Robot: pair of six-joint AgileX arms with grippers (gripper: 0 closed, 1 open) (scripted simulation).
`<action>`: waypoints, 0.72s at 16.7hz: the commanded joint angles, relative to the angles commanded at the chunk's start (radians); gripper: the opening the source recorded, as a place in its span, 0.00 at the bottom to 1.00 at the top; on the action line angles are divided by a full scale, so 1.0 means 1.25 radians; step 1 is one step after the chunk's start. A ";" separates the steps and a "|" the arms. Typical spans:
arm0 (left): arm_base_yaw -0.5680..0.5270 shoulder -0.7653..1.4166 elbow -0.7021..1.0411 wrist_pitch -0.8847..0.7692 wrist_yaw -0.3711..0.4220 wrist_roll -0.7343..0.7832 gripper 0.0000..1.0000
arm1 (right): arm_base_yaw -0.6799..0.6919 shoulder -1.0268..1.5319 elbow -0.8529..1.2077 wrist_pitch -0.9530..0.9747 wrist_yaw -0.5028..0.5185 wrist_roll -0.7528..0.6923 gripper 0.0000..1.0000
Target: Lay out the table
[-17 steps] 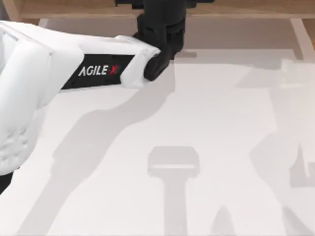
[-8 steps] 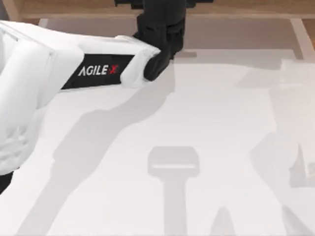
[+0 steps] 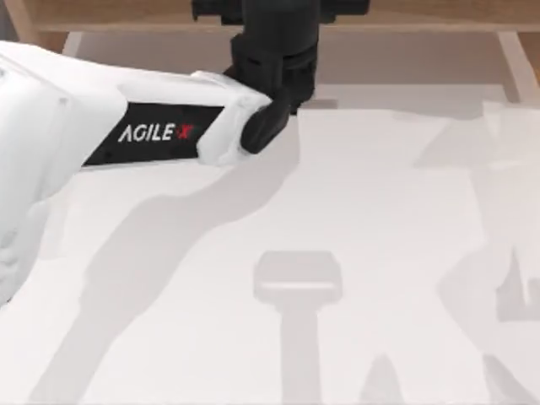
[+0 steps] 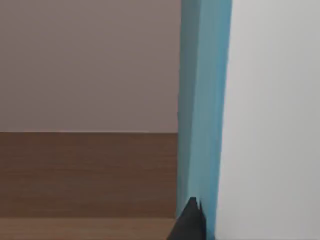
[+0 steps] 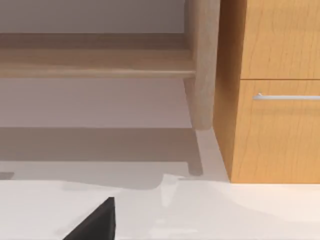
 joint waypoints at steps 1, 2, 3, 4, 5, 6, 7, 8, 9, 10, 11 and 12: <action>-0.005 -0.016 -0.018 0.003 -0.006 0.000 0.00 | 0.000 0.000 0.000 0.000 0.000 0.000 1.00; -0.010 -0.029 -0.032 0.007 -0.012 0.001 0.00 | 0.000 0.000 0.000 0.000 0.000 0.000 1.00; -0.014 -0.037 -0.040 0.009 -0.016 0.001 0.00 | 0.000 0.000 0.000 0.000 0.000 0.000 1.00; -0.014 -0.038 -0.041 0.009 -0.017 0.001 0.00 | 0.000 0.000 0.000 0.000 0.000 0.000 1.00; -0.014 -0.038 -0.041 0.009 -0.017 0.001 0.00 | 0.000 0.000 0.000 0.000 0.000 0.000 1.00; -0.010 -0.034 -0.037 0.008 -0.016 0.002 0.00 | 0.000 0.000 0.000 0.000 0.000 0.000 1.00; -0.010 -0.034 -0.037 0.008 -0.016 0.002 0.00 | 0.000 0.000 0.000 0.000 0.000 0.000 1.00; -0.010 -0.040 -0.042 0.007 -0.013 0.006 0.00 | 0.000 0.000 0.000 0.000 0.000 0.000 1.00; -0.010 -0.053 -0.051 0.004 -0.007 0.014 0.00 | 0.000 0.000 0.000 0.000 0.000 0.000 1.00; -0.010 -0.073 -0.067 0.000 0.003 0.027 0.00 | 0.000 0.000 0.000 0.000 0.000 0.000 1.00; -0.008 -0.099 -0.090 -0.007 0.015 0.046 0.00 | 0.000 0.000 0.000 0.000 0.000 0.000 1.00; -0.004 -0.128 -0.118 -0.016 0.030 0.068 0.00 | 0.000 0.000 0.000 0.000 0.000 0.000 1.00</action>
